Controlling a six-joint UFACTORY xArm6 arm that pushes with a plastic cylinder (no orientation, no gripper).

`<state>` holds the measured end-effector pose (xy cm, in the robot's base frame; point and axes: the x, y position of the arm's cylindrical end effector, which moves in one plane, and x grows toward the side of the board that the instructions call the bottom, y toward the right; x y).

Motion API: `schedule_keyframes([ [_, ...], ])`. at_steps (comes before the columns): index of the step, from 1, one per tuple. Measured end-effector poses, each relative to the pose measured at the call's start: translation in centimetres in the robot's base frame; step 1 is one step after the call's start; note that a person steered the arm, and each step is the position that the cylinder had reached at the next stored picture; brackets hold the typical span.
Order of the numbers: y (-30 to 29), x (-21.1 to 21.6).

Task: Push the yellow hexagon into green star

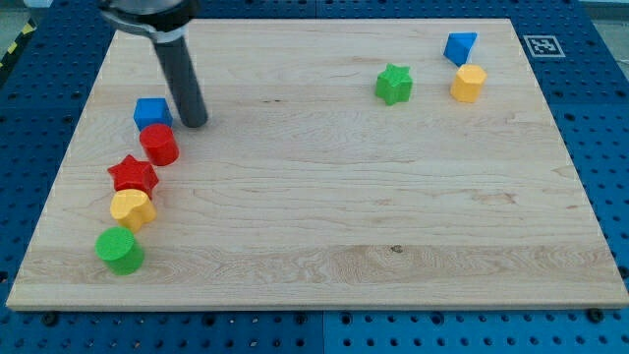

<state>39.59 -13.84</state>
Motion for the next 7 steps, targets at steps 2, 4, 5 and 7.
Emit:
schedule_keyframes([
  [2,13.2,0.0],
  [4,28.8,1.4],
  [5,35.8,2.1],
  [7,40.4,-2.8],
])
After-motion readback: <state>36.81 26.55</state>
